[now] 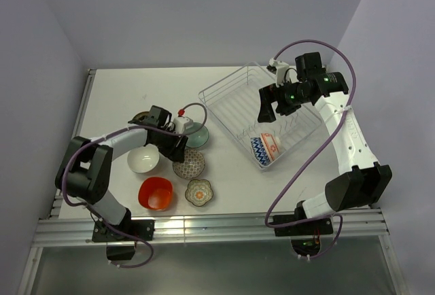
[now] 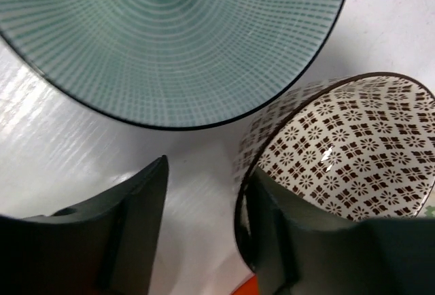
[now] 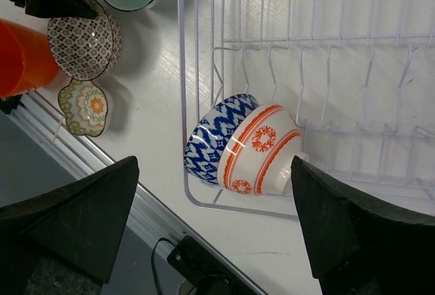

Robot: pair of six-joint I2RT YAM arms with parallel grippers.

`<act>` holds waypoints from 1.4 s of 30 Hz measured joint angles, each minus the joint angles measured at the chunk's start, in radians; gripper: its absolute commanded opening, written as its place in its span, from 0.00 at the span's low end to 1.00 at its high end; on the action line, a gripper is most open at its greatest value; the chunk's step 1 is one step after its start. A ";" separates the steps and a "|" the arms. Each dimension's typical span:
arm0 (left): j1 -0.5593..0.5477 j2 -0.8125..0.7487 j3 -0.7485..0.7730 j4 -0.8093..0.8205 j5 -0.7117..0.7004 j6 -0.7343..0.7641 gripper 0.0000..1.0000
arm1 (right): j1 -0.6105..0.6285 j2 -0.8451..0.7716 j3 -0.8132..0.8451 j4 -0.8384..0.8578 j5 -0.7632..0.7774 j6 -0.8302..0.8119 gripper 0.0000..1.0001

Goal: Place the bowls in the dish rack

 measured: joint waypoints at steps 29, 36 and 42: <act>-0.036 -0.199 0.301 0.315 0.155 -0.507 0.00 | -0.002 0.003 0.133 0.075 -0.369 0.285 1.00; -0.065 -0.142 0.278 0.528 0.159 -0.710 0.00 | -0.002 0.001 0.103 0.233 -0.430 0.510 1.00; -0.089 -0.123 0.268 0.647 0.159 -0.817 0.00 | 0.023 0.000 0.010 0.312 -0.433 0.632 1.00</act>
